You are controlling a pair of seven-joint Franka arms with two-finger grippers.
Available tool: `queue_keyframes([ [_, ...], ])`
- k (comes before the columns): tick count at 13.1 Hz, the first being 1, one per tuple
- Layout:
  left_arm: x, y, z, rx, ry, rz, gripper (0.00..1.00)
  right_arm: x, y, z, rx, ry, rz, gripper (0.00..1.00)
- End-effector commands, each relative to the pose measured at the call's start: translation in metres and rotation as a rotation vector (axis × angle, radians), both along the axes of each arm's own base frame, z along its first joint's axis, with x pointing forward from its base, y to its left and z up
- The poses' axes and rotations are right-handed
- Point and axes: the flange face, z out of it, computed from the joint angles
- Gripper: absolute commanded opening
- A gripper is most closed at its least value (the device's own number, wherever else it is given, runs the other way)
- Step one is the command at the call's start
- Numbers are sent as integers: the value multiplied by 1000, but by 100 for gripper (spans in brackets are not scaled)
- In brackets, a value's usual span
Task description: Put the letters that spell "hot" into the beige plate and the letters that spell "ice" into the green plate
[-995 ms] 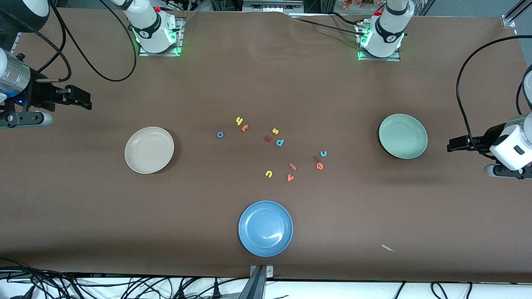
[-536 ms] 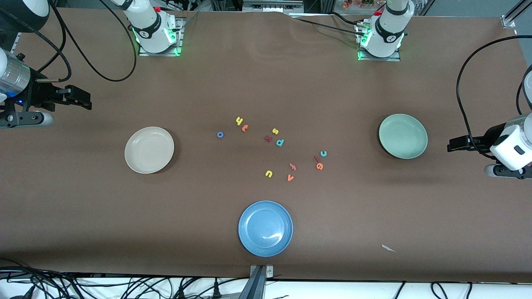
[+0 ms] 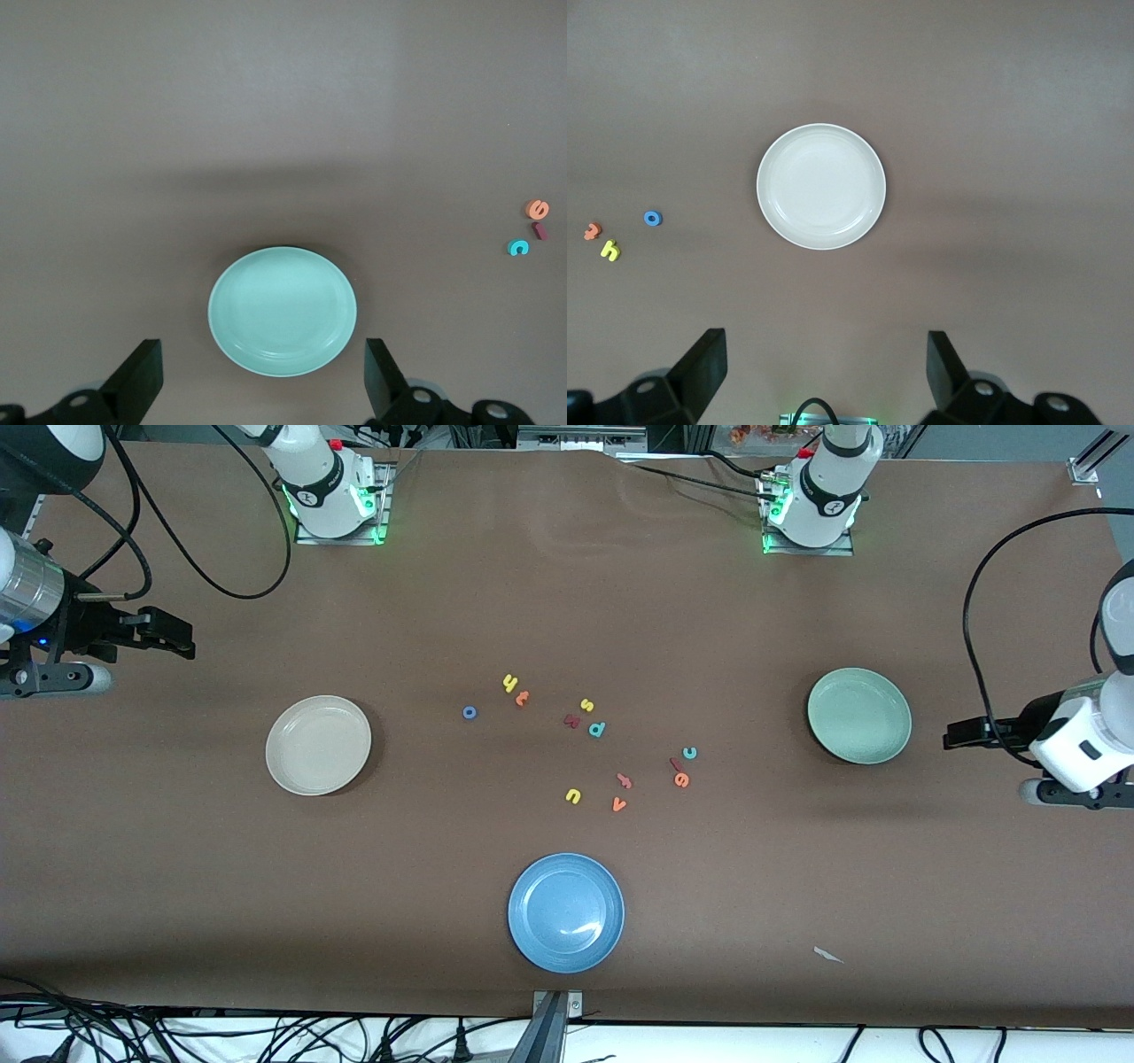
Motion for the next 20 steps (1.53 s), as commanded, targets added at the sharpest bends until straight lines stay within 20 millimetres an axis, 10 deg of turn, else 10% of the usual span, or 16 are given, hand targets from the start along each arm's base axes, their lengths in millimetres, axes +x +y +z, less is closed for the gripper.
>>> queue_keyframes([
  [1,5,-48,-28,7,43,59,100,-4,-1,6,12,3,-12,100],
  [9,19,-167,-130,-12,106,280,100,-2,-2,5,-1,-4,0,100],
  [15,-20,-260,-188,-51,93,324,100,-5,0,6,9,6,-2,100],
  [20,-62,-275,-244,-63,99,161,98,-3,0,5,14,6,-11,100],
])
